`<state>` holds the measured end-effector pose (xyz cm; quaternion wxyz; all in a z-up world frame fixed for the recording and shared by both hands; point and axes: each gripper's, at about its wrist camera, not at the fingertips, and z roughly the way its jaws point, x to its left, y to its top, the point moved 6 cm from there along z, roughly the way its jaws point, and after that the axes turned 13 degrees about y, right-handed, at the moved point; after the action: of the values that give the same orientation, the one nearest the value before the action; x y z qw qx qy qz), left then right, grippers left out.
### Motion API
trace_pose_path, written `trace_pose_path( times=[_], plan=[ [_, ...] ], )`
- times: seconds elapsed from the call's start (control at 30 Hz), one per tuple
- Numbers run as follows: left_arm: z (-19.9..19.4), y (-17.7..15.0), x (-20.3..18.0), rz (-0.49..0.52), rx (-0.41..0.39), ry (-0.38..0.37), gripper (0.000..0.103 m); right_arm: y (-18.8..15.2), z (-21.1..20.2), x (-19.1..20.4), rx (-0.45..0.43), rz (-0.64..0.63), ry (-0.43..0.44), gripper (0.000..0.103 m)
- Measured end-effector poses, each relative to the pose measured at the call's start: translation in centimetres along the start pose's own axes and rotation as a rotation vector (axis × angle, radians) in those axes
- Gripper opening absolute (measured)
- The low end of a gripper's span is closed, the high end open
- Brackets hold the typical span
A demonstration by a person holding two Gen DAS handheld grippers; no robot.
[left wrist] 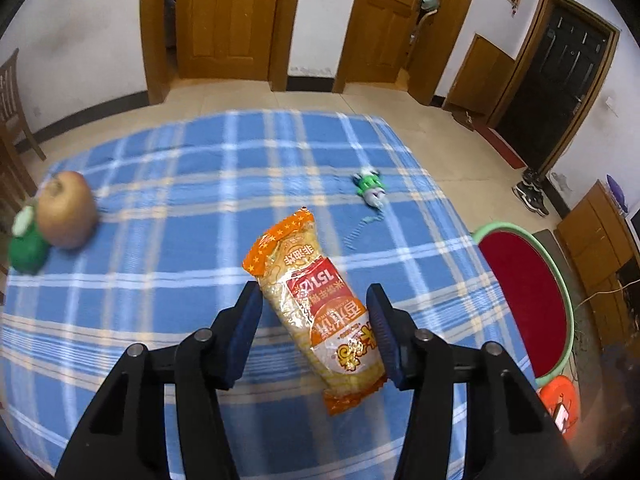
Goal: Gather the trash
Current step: 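Lift the snack bag with the left tool while the right tool moves toward the green toy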
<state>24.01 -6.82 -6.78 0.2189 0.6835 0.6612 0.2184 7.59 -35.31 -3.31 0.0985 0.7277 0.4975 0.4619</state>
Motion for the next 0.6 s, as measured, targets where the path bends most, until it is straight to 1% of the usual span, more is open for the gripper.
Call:
trace_pose_path(
  times=[0.07,0.13,0.2,0.3,0.4,0.47,0.53,0.6],
  plan=[
    [-0.5,0.3,1.6,-0.017,-0.017,0.012,0.054,0.2,0.2,1.8,0.021,-0.030,0.022,0.027],
    [-0.7,0.8,3.6,-0.038,-0.037,0.034,0.054,0.6,0.8,4.5,0.063,-0.073,0.052,0.027],
    [-0.5,1.3,5.1,-0.053,-0.046,0.056,0.054,0.9,1.7,7.1,0.108,-0.116,0.084,0.027],
    [-0.1,1.6,7.1,-0.066,-0.065,0.083,0.054,1.3,3.2,10.2,0.151,-0.178,0.108,0.027],
    [0.5,1.6,8.5,-0.082,-0.077,0.097,0.054,1.6,6.0,12.8,0.198,-0.216,0.117,0.027],
    [1.1,1.4,9.3,-0.103,-0.082,0.096,0.054,1.5,7.8,13.6,0.239,-0.207,0.135,0.027],
    [1.6,1.1,10.0,-0.113,-0.086,0.113,0.054,1.4,10.4,14.3,0.279,-0.199,0.154,0.027],
    [2.2,0.9,10.5,-0.124,-0.087,0.126,0.054,1.5,12.8,14.9,0.284,-0.226,0.139,0.027]
  ],
)
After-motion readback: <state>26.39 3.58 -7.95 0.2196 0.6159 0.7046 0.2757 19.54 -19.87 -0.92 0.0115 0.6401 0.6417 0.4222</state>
